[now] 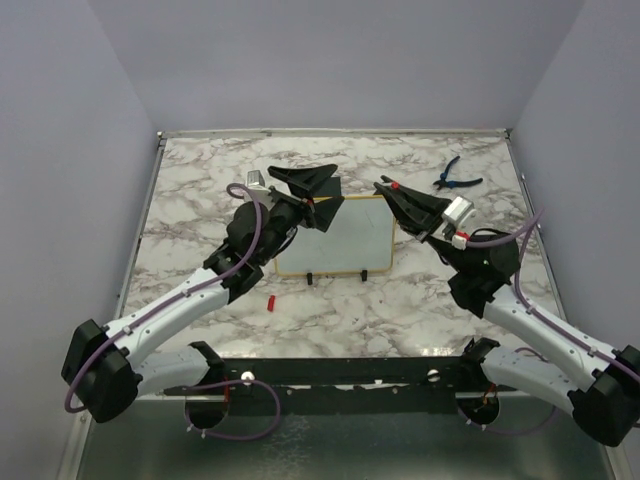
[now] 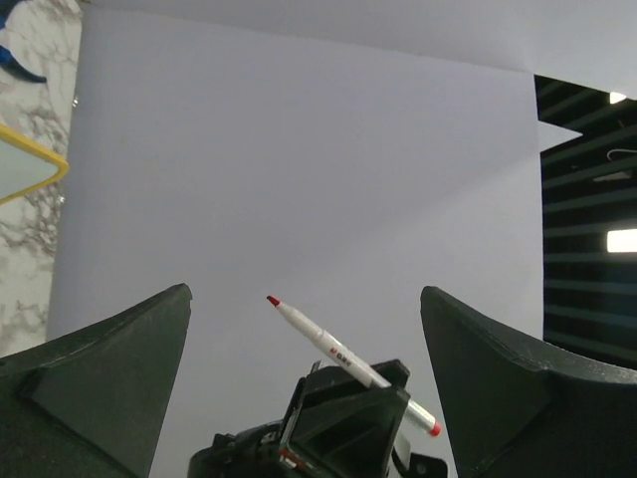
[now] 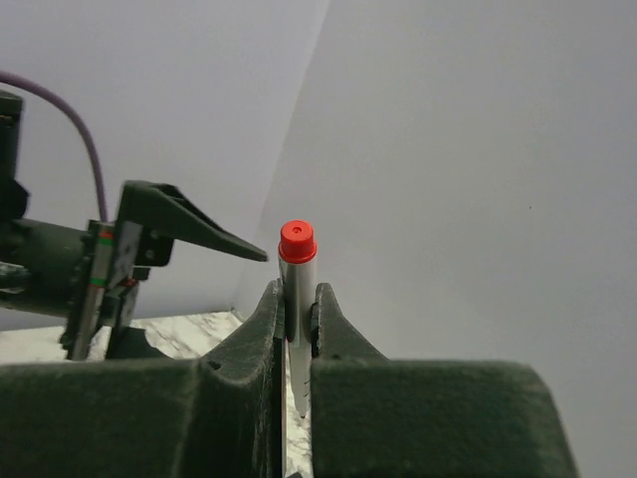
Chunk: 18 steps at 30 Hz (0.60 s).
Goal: Write a sentence on the whiteboard
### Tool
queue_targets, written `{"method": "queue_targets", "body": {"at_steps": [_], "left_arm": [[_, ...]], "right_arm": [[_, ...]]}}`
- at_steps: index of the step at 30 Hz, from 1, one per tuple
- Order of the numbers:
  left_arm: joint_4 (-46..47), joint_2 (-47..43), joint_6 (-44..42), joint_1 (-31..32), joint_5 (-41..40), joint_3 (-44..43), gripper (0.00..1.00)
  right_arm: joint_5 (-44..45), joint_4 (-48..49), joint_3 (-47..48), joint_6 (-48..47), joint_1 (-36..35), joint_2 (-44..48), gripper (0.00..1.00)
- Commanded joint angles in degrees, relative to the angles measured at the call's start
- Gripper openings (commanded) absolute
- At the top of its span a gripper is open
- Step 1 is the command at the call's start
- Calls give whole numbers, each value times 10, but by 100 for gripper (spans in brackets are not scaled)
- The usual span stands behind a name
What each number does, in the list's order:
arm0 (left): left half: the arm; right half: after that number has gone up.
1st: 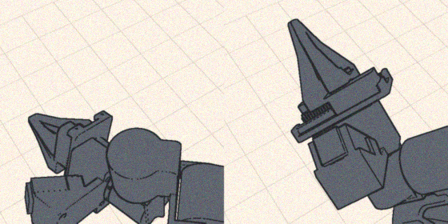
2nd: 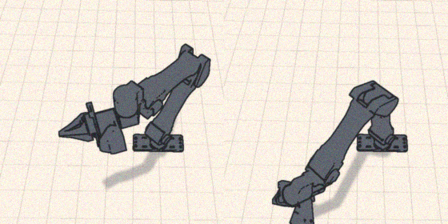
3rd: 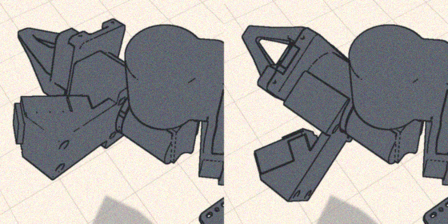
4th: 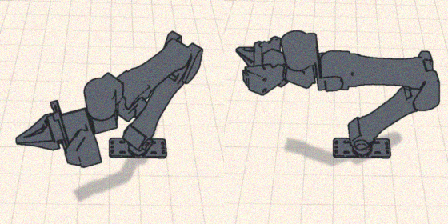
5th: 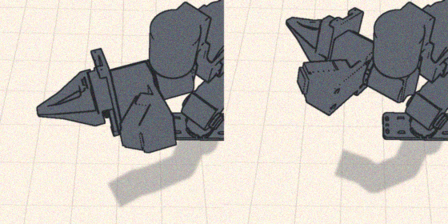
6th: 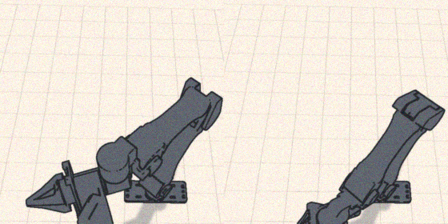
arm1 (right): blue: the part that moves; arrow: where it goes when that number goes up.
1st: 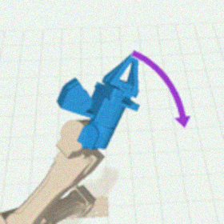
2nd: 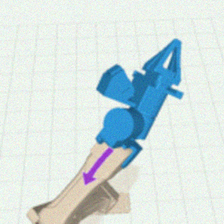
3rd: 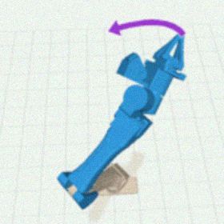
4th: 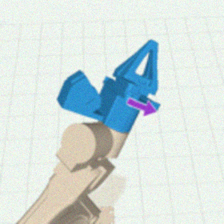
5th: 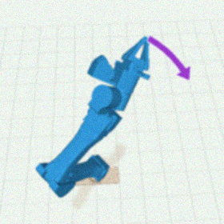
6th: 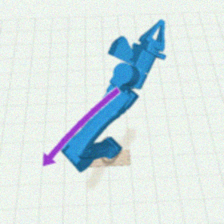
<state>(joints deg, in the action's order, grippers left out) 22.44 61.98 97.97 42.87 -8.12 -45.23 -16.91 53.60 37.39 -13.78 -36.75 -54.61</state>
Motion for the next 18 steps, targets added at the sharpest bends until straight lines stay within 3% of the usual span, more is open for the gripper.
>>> {"method": "queue_targets", "body": {"at_steps": [1,9,18], "left_arm": [[20,55,89,-2,68,-53,99],[-39,76,35,-18,122,-100,99],[-26,89,68,-23,200,-80,98]], "right_arm": [[-51,8,6,-54,-18,0,1],[-28,-16,-1,-87,-52,1,1],[34,5,-12,-208,-121,-39,1]]}}
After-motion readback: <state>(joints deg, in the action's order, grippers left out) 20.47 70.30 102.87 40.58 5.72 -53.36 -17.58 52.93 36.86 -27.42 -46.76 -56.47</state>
